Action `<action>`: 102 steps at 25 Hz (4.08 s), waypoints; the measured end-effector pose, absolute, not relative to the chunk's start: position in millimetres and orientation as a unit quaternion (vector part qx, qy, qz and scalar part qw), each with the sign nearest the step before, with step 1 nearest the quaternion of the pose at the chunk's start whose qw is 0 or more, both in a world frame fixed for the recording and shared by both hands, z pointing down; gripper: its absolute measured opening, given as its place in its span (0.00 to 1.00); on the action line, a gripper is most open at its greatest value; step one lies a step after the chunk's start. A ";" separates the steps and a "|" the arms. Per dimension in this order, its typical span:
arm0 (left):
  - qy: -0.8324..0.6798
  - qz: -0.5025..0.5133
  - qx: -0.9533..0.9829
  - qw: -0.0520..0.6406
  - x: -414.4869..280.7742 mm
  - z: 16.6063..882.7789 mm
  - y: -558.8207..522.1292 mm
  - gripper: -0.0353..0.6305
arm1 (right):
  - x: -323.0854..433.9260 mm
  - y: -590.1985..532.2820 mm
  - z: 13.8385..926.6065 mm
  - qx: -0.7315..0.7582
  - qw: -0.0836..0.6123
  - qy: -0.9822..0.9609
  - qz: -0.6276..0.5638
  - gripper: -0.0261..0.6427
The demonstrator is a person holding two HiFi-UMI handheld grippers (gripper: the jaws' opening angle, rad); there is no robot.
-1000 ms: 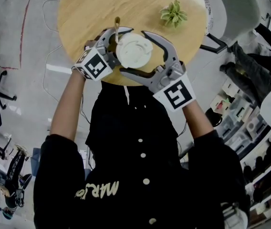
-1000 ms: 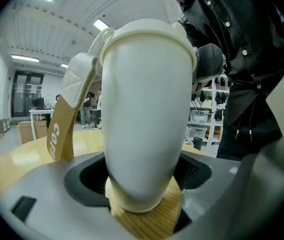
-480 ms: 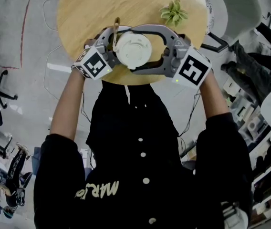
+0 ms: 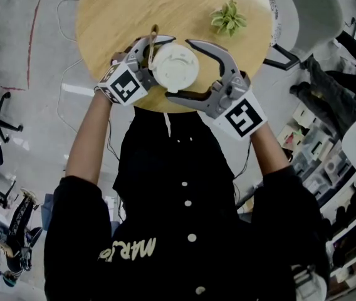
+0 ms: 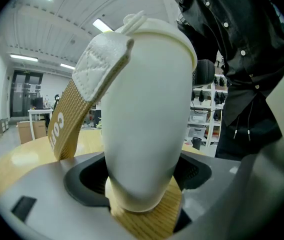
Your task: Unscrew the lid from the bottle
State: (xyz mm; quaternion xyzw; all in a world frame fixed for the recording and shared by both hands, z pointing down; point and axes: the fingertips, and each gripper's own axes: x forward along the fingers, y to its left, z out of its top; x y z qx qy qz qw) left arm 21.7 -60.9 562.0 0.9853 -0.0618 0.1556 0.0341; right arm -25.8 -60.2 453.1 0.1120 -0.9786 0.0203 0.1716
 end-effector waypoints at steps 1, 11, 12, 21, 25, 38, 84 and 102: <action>-0.062 0.155 0.985 0.035 21.8 562.0 -61.1 0.61 | -27.1 -61.5 451.2 0.136 0.163 -0.977 0.024 0.75; -0.058 0.152 0.986 0.035 22.5 562.7 -60.4 0.61 | -33.7 -62.7 445.1 0.104 0.150 -0.983 -0.011 0.71; -0.057 0.152 0.986 0.034 22.6 562.7 -60.5 0.61 | -33.6 -60.7 445.1 0.067 0.149 -0.986 -0.016 0.70; -0.054 0.152 0.986 0.035 22.4 564.0 -60.6 0.61 | -31.6 -55.4 448.7 -0.066 0.158 -0.985 -0.008 0.70; -0.053 0.153 0.986 0.036 22.7 563.0 -60.1 0.61 | -26.3 -57.1 450.2 0.000 0.159 -0.987 0.025 0.73; -0.050 0.153 0.986 0.037 22.8 564.8 -60.4 0.61 | -29.6 -67.0 445.7 0.177 0.132 -0.975 0.025 0.70; -0.046 0.153 0.986 0.041 23.5 564.5 -60.6 0.61 | -17.2 -47.1 448.6 0.002 0.160 -0.986 0.036 0.76; -0.045 0.151 0.987 0.042 23.8 562.6 -60.7 0.61 | -30.7 -61.0 443.5 0.068 0.150 -0.986 0.004 0.71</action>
